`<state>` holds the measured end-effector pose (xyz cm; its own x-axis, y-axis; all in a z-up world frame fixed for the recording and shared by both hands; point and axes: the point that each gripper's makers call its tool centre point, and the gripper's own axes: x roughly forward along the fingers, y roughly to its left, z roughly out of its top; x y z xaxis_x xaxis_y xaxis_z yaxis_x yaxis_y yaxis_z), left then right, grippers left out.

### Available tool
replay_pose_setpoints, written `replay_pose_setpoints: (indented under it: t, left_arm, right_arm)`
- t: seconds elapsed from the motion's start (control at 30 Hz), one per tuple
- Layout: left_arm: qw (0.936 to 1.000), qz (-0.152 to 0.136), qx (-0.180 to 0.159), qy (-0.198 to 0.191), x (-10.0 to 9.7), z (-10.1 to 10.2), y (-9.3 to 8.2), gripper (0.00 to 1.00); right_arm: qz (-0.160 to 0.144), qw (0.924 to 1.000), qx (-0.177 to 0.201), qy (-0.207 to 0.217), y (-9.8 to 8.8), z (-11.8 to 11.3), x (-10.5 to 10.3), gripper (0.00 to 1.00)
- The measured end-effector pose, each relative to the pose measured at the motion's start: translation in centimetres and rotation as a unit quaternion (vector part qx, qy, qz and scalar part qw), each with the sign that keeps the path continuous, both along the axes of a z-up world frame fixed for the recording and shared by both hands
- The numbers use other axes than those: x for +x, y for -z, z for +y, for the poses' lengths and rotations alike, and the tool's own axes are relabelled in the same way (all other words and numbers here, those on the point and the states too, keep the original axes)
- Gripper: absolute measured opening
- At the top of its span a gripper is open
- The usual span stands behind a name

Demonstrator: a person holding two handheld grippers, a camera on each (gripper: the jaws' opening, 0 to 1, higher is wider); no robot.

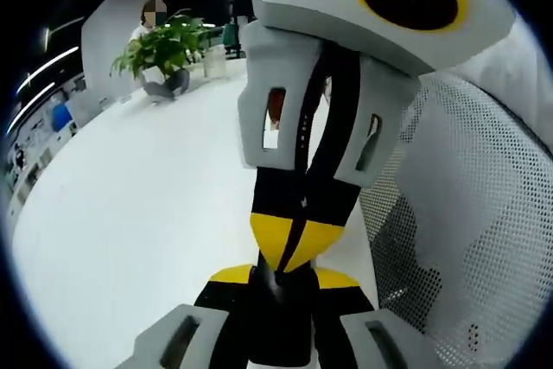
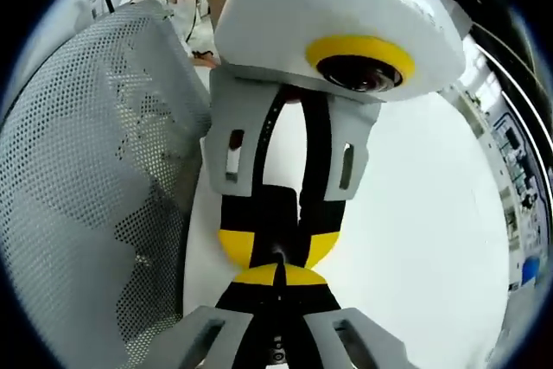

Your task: Press the specified remote control buttons in sequence, fully releasing each button before pressing the next.

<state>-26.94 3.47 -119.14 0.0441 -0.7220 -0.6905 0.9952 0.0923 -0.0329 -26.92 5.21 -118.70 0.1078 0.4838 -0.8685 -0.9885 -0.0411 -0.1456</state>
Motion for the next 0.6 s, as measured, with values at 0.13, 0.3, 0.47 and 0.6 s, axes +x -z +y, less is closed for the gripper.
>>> replay_pose_setpoints:
  t: [0.13,0.3,0.47,0.6]
  left_arm:
    - [1.0000,-0.001,0.003,0.002,0.0,0.0,0.0,0.23]
    - [1.0000,-0.003,0.003,0.003,0.0,0.0,0.0,0.23]
    - [1.0000,-0.003,0.001,0.002,-0.1,0.0,0.0,0.23]
    - [1.0000,-0.003,0.004,0.002,-0.1,0.0,0.0,0.23]
  right_arm:
    - [-0.012,0.9997,0.005,-0.021,0.0,0.0,-0.3,0.00]
    - [-0.009,0.9991,0.005,-0.040,0.0,0.5,-0.6,0.00]
    - [-0.004,0.9990,0.001,-0.044,0.0,0.7,-0.5,0.00]
    - [-0.023,0.9972,-0.011,-0.070,0.2,1.1,-0.2,0.00]
